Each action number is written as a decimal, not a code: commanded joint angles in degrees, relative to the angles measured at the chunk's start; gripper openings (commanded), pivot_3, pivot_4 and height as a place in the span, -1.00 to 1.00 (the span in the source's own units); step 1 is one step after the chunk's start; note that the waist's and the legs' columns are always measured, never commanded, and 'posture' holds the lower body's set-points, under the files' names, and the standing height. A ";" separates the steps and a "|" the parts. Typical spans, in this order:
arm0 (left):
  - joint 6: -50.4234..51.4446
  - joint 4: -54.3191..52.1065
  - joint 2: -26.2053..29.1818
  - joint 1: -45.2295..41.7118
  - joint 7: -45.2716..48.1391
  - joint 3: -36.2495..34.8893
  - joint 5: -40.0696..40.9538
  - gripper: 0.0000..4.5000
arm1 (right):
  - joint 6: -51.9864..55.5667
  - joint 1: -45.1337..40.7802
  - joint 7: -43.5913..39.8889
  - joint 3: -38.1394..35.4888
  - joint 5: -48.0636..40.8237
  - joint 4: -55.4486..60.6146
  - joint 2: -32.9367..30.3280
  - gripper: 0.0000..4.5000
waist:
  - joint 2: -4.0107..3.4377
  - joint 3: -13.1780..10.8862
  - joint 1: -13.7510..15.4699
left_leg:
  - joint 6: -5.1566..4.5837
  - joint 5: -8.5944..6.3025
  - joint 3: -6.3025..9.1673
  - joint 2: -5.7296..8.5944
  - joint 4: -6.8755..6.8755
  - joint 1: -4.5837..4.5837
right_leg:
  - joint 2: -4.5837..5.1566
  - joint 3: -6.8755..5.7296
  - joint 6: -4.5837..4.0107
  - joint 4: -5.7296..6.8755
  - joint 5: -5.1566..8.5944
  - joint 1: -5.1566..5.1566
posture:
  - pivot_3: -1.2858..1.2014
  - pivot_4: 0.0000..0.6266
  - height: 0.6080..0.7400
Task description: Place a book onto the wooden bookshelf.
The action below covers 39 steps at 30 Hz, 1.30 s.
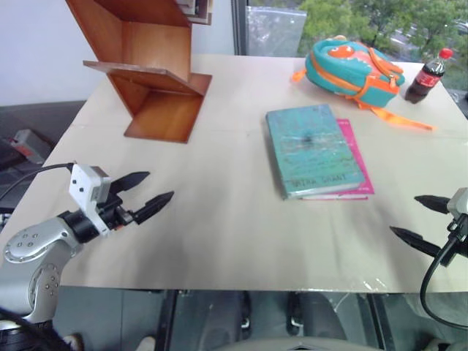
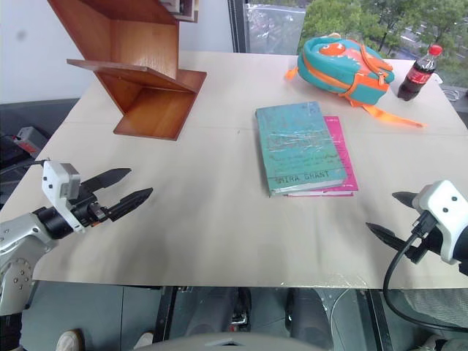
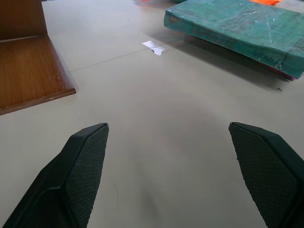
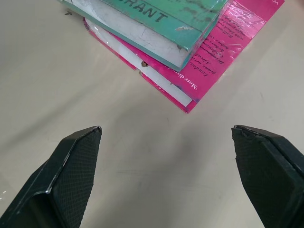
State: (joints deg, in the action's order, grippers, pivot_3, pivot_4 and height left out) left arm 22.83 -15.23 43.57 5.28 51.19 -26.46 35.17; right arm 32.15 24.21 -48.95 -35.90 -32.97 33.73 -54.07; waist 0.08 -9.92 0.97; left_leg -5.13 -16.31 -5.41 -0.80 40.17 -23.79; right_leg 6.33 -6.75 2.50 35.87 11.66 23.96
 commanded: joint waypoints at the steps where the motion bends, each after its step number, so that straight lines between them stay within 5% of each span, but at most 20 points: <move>1: -0.20 -1.45 1.46 -0.29 1.52 -0.73 0.81 0.89 | 0.44 -2.81 0.32 -0.65 -0.15 0.56 -0.73 1.00 | 0.00 0.00 -0.01 | 0.00 0.00 0.00 0.00 0.00 0.00 | 0.00 0.00 0.01 0.00 0.00 0.00 | 0.03 -0.52 1.00; 4: 0.32 -2.92 0.98 -1.28 1.41 0.56 1.17 0.89 | 2.41 -6.87 1.97 2.18 -0.77 1.07 -0.77 1.00 | 0.00 0.00 -0.14 | 0.00 0.00 -0.05 0.00 0.00 0.04 | 0.00 0.04 0.01 0.00 0.00 0.01 | 0.03 -0.52 1.00; 7: 0.29 -3.25 0.90 -1.79 1.94 0.91 1.42 1.00 | 5.31 -9.46 2.90 2.99 -2.04 -0.05 -0.29 0.68 | -0.01 -0.01 -0.07 | 0.01 0.00 -0.02 0.00 0.00 0.03 | 0.02 0.02 0.00 0.00 0.01 0.04 | 0.03 -0.52 1.00; 13: 1.34 -4.38 0.87 -3.53 2.66 2.16 3.27 1.00 | 8.24 -14.01 4.15 5.89 -2.54 -0.88 0.01 -0.68 | -0.01 -0.01 0.00 | 0.00 0.00 -0.01 0.00 0.00 -0.03 | 0.00 0.00 -0.19 0.00 -0.12 0.02 | 0.03 -0.52 1.00; 15: 1.66 -4.70 0.80 -4.09 2.65 2.67 3.40 1.00 | 8.12 -15.03 4.62 7.16 -1.67 -1.36 0.09 -0.99 | -0.02 -0.02 -0.03 | 0.00 0.01 -0.02 0.01 0.00 -0.03 | -0.01 0.00 -0.18 0.00 -0.11 0.02 | 0.03 -0.52 1.00; 19: 2.66 -5.61 0.24 -5.13 1.10 4.23 3.09 1.00 | 5.46 -20.29 9.89 12.14 5.66 -6.24 0.12 -0.99 | -0.02 -0.02 -0.11 | 0.00 0.01 -0.07 0.01 0.00 -0.01 | -0.18 0.01 0.00 0.00 -0.02 0.01 | 0.03 -0.52 1.00; 25: 3.13 -7.00 -1.55 -6.21 -1.63 6.67 2.72 1.00 | 6.96 -39.51 15.98 24.52 14.42 -26.15 2.50 -0.99 | -0.04 -0.03 -0.54 | -0.01 0.03 -0.27 0.04 0.01 0.08 | -0.27 0.01 -0.03 0.04 -0.05 0.05 | 0.03 -0.52 1.00; 33: 3.83 -9.31 -1.92 -7.89 0.71 6.03 8.01 1.00 | -3.62 -77.98 18.15 35.98 25.35 -79.80 18.17 -0.99 | -0.16 -0.16 -2.08 | -0.24 0.23 -0.45 0.04 0.00 -0.03 | -0.40 0.09 0.00 0.06 -0.29 0.21 | 0.03 -0.52 1.00; 39: 4.26 -13.03 -0.80 -5.67 2.54 3.87 10.81 1.00 | -14.34 -88.52 13.29 37.94 30.19 -100.97 23.05 -0.99 | -0.17 -0.15 -1.73 | -0.24 0.23 -0.39 0.09 -0.28 -0.04 | -0.37 -0.04 -0.01 -0.03 -0.28 0.20 | 0.03 -0.52 1.00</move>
State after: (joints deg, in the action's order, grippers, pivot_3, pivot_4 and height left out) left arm 27.22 -25.35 41.72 -1.01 52.77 -20.28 44.14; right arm 20.37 -62.96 -33.50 1.96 -3.89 -64.85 -30.49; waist -0.09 -10.07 -0.76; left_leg -5.37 -16.08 -5.80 -0.70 39.80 -23.83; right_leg 5.97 -6.79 2.49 35.78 11.38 24.16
